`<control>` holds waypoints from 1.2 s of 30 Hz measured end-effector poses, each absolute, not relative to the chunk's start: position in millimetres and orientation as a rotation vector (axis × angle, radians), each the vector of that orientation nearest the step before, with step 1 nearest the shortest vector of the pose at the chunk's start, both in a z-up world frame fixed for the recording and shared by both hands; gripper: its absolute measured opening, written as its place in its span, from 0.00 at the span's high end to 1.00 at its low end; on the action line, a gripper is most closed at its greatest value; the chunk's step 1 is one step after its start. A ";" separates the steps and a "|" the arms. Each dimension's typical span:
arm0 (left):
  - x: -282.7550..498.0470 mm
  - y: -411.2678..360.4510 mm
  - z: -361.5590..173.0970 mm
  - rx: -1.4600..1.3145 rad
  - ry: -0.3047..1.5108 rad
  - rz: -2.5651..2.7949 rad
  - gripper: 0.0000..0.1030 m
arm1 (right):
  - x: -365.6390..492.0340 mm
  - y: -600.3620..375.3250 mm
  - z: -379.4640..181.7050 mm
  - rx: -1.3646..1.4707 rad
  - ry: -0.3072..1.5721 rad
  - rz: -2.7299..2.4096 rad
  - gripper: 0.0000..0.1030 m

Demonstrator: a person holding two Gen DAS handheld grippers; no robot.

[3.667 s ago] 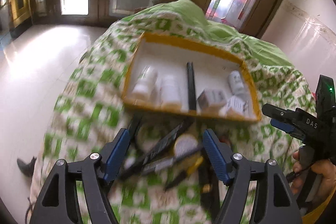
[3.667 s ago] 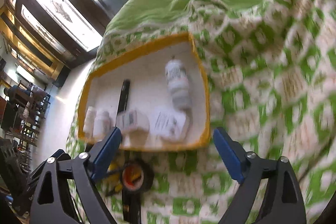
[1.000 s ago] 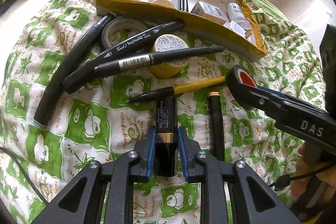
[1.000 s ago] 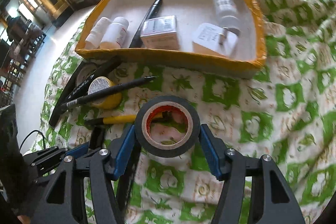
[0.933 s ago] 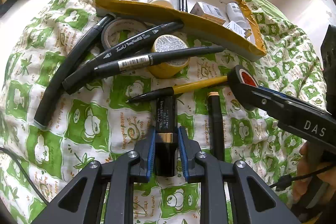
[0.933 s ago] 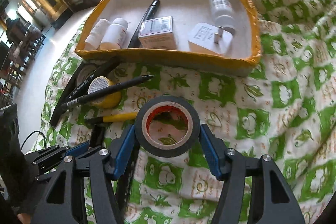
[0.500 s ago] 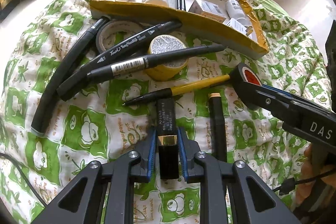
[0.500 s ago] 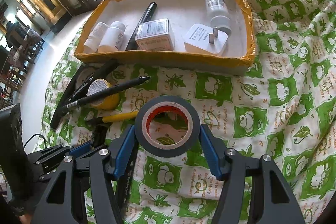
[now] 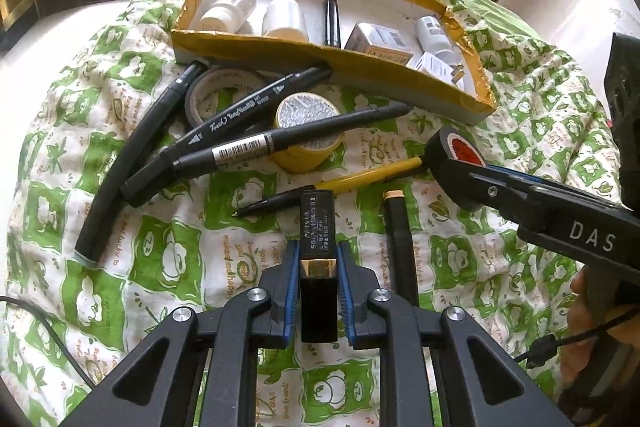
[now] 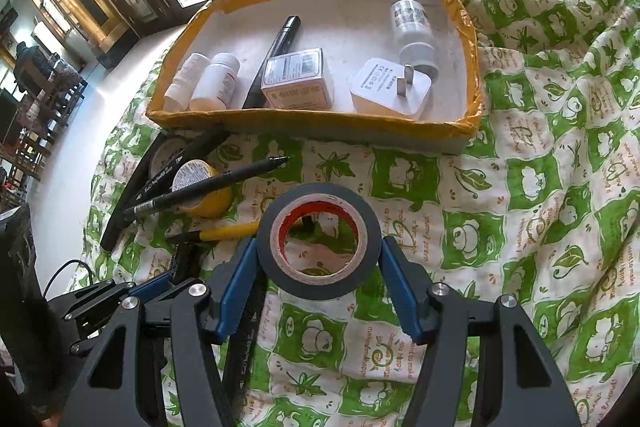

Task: Organize rigid objects
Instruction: 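Lift the tube with the left tool while the right tool lifts the tape roll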

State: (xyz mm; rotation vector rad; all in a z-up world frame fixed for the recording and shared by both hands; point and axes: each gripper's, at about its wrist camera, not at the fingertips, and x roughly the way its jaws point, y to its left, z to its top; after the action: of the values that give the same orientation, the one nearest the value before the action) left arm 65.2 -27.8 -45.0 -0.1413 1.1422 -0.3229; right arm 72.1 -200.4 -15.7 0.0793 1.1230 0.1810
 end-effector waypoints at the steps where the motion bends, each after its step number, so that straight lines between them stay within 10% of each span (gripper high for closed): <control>1: 64.7 -27.1 -44.0 -0.144 1.137 -0.325 0.83 | 72.1 -200.5 -15.6 0.079 1.123 0.181 0.41; 36: 63.2 -23.7 -35.4 -0.157 1.109 -0.342 0.83 | 70.2 -203.6 -8.2 0.092 1.103 0.186 0.41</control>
State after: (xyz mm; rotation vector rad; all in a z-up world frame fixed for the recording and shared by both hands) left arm 63.2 -23.7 -35.4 -0.1572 1.1088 -0.3422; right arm 70.2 -203.6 -8.2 0.0919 1.1028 0.1860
